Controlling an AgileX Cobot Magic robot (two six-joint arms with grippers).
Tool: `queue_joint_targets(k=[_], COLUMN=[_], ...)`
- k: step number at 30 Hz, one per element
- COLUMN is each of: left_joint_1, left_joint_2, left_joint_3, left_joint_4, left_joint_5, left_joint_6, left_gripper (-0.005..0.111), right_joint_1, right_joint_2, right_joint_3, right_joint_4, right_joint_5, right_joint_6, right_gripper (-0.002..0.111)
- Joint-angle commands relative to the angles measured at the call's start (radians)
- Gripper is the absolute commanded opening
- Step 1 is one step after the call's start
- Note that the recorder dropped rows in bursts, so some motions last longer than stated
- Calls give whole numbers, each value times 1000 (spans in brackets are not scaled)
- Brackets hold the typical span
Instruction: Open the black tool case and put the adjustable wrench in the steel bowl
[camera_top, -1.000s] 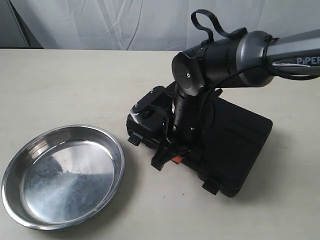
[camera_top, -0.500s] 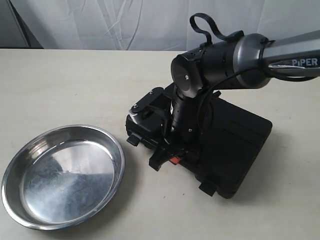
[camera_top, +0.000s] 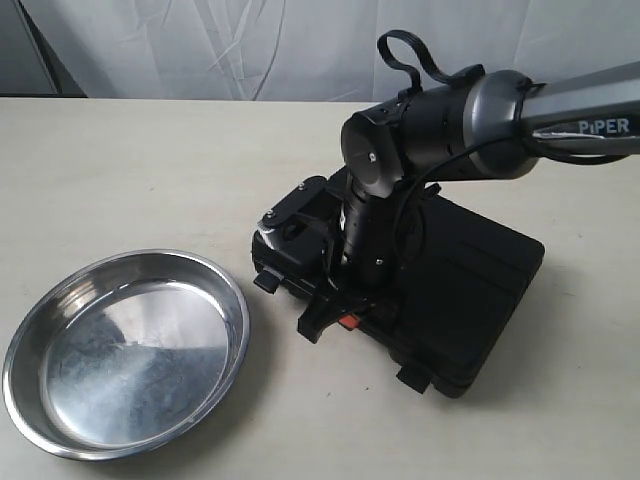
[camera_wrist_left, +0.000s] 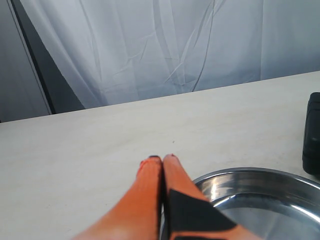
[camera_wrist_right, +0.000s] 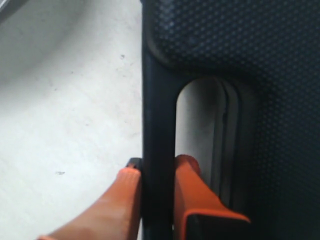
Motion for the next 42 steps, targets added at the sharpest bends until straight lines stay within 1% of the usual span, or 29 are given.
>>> queue_joint_targets(k=[1, 5, 12, 22, 24, 25, 28, 29, 31, 32, 33, 34, 42], left_joint_1=[-1, -1, -1, -1, -1, -1, -1, -1, -1, -1, -1, -1, -1], left_joint_2=[4, 4, 4, 4, 4, 4, 4, 4, 4, 4, 4, 4, 4], left_joint_3=[-2, -2, -2, -2, -2, -2, -2, -2, -2, -2, -2, -2, -2], left_joint_4=[-2, -2, -2, -2, -2, -2, -2, -2, -2, -2, -2, -2, -2], left_joint_5=[-6, -6, -6, -6, -6, -6, -6, -6, -6, -6, -6, -6, -6], left_joint_6=[-1, -1, -1, -1, -1, -1, -1, -1, -1, -1, -1, -1, -1], left_gripper=[0, 0, 0, 0, 0, 0, 0, 0, 0, 0, 0, 0, 0], right_joint_1=[-2, -2, -2, -2, -2, -2, -2, -2, -2, -2, -2, -2, -2], right_joint_2=[-11, -11, -5, 63, 63, 63, 63, 63, 63, 63, 61, 59, 24], right_joint_3=[-4, -4, -4, -4, -4, -4, -4, -4, -4, -4, -4, -4, -4], right_joint_4=[-1, 1, 65, 112, 113, 108, 103, 101, 101, 101, 101, 101, 103], right_joint_5=[-12, -6, -10, -20, -20, -20, -18, -16, -15, -15, -14, -12, -7], right_joint_6=[-13, -13, -14, -14, -14, -14, -14, -14, -27, -31, -38, -42, -42], right_gripper=[1, 1, 1, 1, 5, 10, 28, 30, 25, 17, 6, -1, 0])
